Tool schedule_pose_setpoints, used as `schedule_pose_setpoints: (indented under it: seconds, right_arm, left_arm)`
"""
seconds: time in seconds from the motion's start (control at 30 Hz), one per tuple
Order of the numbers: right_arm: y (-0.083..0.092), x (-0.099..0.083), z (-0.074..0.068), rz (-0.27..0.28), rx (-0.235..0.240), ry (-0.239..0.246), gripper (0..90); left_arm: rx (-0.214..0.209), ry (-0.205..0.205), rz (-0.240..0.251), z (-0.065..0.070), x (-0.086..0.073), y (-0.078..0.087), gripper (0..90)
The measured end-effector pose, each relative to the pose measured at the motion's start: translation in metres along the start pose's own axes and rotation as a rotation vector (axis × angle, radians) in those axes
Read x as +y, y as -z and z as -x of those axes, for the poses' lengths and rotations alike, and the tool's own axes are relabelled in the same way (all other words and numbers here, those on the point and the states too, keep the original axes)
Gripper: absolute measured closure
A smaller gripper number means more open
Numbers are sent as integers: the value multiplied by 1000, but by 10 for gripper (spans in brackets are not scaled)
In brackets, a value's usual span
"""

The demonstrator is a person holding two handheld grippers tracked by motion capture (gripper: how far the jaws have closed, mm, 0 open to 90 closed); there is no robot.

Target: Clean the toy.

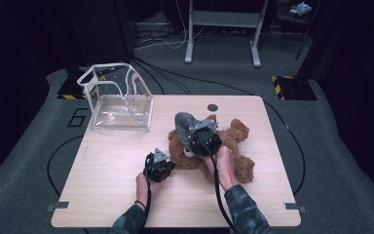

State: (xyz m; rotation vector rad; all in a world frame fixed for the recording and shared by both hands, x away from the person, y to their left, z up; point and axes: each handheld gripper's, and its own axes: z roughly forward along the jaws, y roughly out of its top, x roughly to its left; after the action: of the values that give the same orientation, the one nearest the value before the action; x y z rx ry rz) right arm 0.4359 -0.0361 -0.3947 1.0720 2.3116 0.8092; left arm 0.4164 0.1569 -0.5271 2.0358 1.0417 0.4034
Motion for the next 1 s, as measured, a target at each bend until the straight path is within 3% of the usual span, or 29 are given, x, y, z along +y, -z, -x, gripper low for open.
schedule_pose_setpoints:
  seconds: [0.03,0.07,0.23,0.3,0.43,0.47,0.6,0.8,0.93,1.0]
  right_arm:
    - [1,-1,-2,-2,-3,4,679]
    - [3,-2,-3,2,-4,5,680]
    - [7,-7,-9,1,2,-3,680]
    - [8,-8,-11,17,6,12,680]
    - [10,-16,-28,-4,36,24,680]
    - [7,-19,-31,-2,42,49,680]
    - [-4,-34,-43,-55,66,54,682]
    - [-26,-57,-47,-139,137,4,681]
    - [-10,-50,-37,-94,165,-9,680]
    - [6,-41,-31,-43,145,-27,680]
  left_arm:
    - [0,0,0,0,0,0,851]
    - [3,32,5,0,0,0,860]
    - [3,30,0,-1,0,0,877]
    - [-14,53,2,-3,0,0,881]
    - [-19,63,1,-4,0,0,882]
    - [-18,65,0,-4,0,0,882]
    - [-30,84,9,-6,-1,0,881]
    - [-23,82,8,-6,-1,0,881]
    - [-21,84,9,-5,-1,0,882]
    - [-22,86,9,-6,-1,0,882]
